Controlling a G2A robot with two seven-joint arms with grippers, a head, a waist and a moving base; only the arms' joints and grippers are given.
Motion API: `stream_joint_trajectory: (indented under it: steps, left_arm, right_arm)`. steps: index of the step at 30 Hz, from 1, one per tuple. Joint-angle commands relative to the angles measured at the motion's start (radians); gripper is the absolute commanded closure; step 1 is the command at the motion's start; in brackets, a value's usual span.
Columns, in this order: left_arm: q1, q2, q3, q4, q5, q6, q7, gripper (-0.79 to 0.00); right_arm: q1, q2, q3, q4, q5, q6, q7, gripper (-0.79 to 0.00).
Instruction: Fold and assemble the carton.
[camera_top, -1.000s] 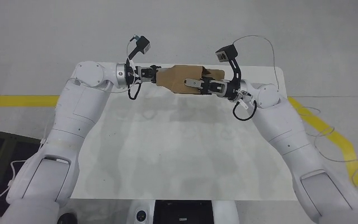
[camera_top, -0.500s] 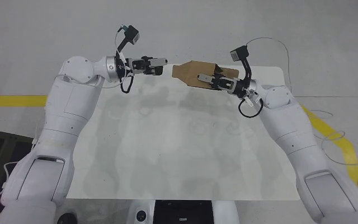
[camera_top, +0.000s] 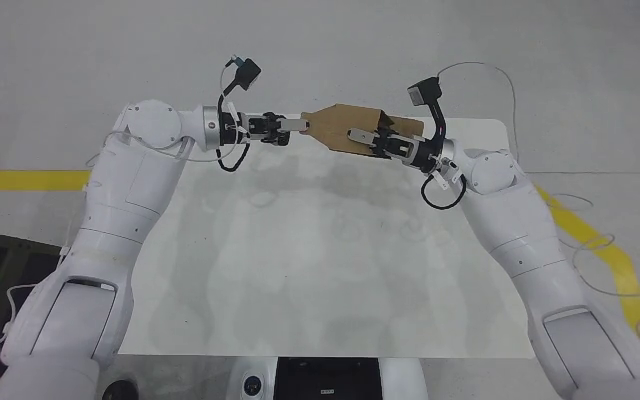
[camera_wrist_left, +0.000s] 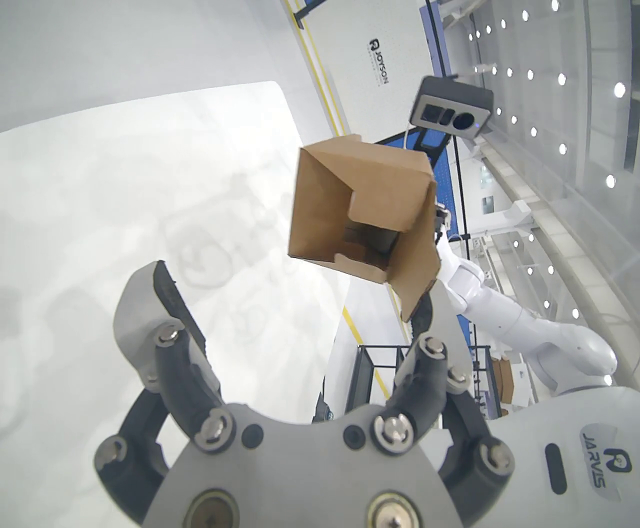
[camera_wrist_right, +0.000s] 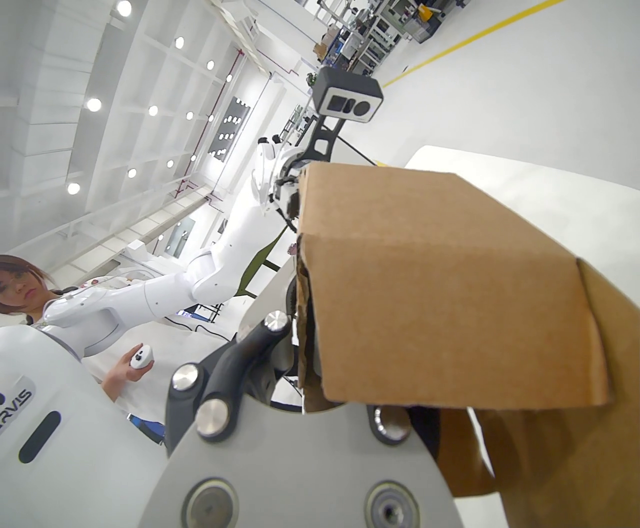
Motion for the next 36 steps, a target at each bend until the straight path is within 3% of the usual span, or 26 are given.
stream_joint_trajectory:
  steps: [1, 36]
  left_arm:
    - [0.0, 0.002, -0.003, 0.003, -0.001, 0.012, -0.003, -0.785]
    - [0.02, -0.017, 0.034, -0.033, -0.145, 0.001, -0.031, -0.785]
  right_arm:
    - [-0.003, -0.002, -0.001, -0.011, 0.014, 0.002, 0.009, 0.0]
    - [0.006, -0.042, -0.024, -0.053, 0.173, -0.015, 0.122, 0.0]
